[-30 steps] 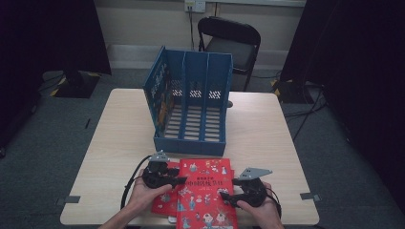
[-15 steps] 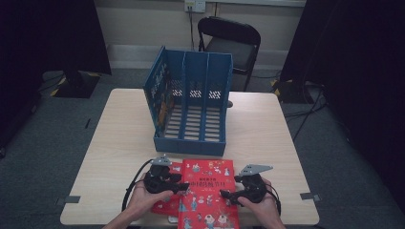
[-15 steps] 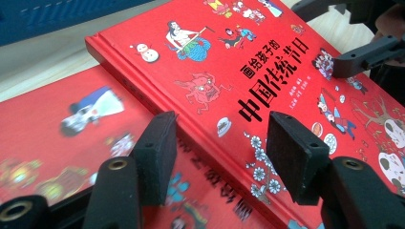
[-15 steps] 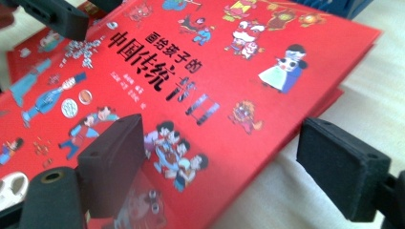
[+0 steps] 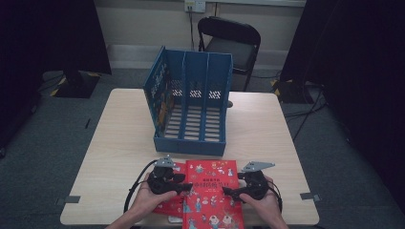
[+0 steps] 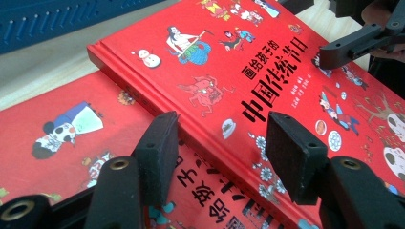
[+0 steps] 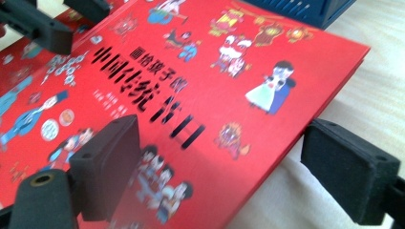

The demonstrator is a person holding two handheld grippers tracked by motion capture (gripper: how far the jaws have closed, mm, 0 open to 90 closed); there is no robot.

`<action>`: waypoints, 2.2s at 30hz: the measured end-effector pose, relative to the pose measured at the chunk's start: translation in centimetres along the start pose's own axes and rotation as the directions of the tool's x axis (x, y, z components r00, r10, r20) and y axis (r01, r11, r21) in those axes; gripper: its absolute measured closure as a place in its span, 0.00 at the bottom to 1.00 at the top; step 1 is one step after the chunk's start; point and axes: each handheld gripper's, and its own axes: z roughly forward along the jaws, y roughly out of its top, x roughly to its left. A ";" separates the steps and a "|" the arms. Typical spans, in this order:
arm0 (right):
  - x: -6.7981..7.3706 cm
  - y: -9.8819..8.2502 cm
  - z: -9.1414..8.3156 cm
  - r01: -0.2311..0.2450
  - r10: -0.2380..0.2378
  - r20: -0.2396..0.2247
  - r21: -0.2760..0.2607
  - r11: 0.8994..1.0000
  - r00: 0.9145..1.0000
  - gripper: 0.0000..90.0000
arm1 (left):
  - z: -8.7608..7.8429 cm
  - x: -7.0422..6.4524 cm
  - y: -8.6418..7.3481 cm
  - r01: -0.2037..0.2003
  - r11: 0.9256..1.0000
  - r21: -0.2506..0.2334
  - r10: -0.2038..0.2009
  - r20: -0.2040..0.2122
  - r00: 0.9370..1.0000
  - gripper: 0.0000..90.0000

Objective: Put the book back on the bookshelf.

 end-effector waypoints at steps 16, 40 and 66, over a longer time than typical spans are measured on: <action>0.6 1.0 -0.8 0.034 -0.033 0.037 -0.026 0.999 0.999 0.19 | 0.1 0.2 0.0 -0.010 1.000 -0.015 0.010 0.014 1.000 0.44; 0.1 3.1 0.2 0.037 -0.040 -0.102 -0.026 0.999 0.994 0.22 | 0.2 0.6 0.1 0.016 0.999 -0.029 -0.015 0.034 0.999 0.43; 1.1 2.9 -1.0 0.165 -0.170 -0.105 -0.055 0.985 0.980 0.19 | 0.3 1.0 0.1 0.082 0.995 -0.048 -0.079 0.070 0.994 0.35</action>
